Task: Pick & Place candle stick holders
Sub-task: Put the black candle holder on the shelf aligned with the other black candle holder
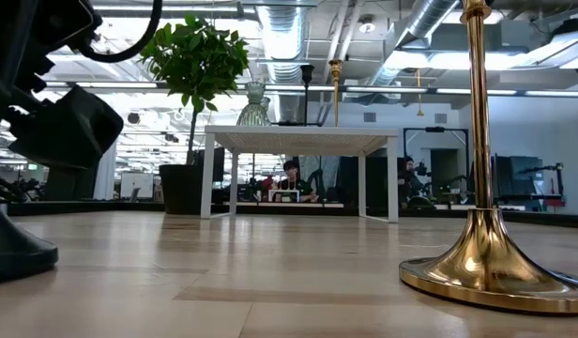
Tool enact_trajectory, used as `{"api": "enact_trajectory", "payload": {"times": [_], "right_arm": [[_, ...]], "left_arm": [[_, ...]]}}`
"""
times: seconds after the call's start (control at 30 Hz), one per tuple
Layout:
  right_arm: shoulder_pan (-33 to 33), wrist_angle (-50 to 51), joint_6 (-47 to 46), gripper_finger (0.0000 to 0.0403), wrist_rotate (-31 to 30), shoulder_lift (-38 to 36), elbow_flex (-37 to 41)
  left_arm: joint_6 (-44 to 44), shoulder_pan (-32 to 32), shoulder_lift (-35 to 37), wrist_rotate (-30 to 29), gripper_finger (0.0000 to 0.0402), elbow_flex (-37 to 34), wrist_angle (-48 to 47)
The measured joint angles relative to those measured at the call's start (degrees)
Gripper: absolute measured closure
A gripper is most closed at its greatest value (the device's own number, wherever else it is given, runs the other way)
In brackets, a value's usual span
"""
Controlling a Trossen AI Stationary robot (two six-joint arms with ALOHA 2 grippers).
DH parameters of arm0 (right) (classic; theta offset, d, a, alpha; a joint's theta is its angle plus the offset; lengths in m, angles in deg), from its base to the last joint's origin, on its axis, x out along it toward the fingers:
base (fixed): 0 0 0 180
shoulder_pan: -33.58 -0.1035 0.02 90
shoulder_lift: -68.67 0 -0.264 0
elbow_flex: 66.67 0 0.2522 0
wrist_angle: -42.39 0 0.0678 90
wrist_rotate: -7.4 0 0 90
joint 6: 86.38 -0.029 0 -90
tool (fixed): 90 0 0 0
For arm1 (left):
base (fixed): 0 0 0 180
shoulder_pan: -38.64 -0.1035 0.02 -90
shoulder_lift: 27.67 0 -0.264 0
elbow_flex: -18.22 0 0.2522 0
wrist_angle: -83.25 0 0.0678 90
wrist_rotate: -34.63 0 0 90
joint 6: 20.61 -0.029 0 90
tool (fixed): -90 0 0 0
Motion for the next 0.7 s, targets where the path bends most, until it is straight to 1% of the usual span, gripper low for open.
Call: {"api": "enact_trajectory", "payload": {"times": [0.1,0.2,0.33,0.6,0.63,0.7], "right_arm": [[0.0,0.0,0.02,0.0403,0.0,0.0,0.0],[0.0,0.02,0.14,0.0403,0.0,0.0,0.0],[0.0,0.04,0.44,0.0403,0.0,0.0,0.0],[0.0,0.11,0.62,0.0403,0.0,0.0,0.0],[0.0,0.11,0.62,0.0403,0.0,0.0,0.0],[0.0,0.11,0.63,0.0403,0.0,0.0,0.0]], "left_arm": [[0.16,0.01,0.0,0.02,0.0154,0.0,0.32],[0.57,0.05,0.0,0.03,0.0178,0.0,0.47],[0.96,0.05,0.0,-0.81,0.0233,0.0,0.91],[5.23,0.14,0.0,-0.89,0.0368,0.0,1.26],[5.48,0.23,0.0,-0.97,0.0381,0.0,1.28],[6.58,0.31,0.0,-1.01,0.0387,0.0,1.28]]}}
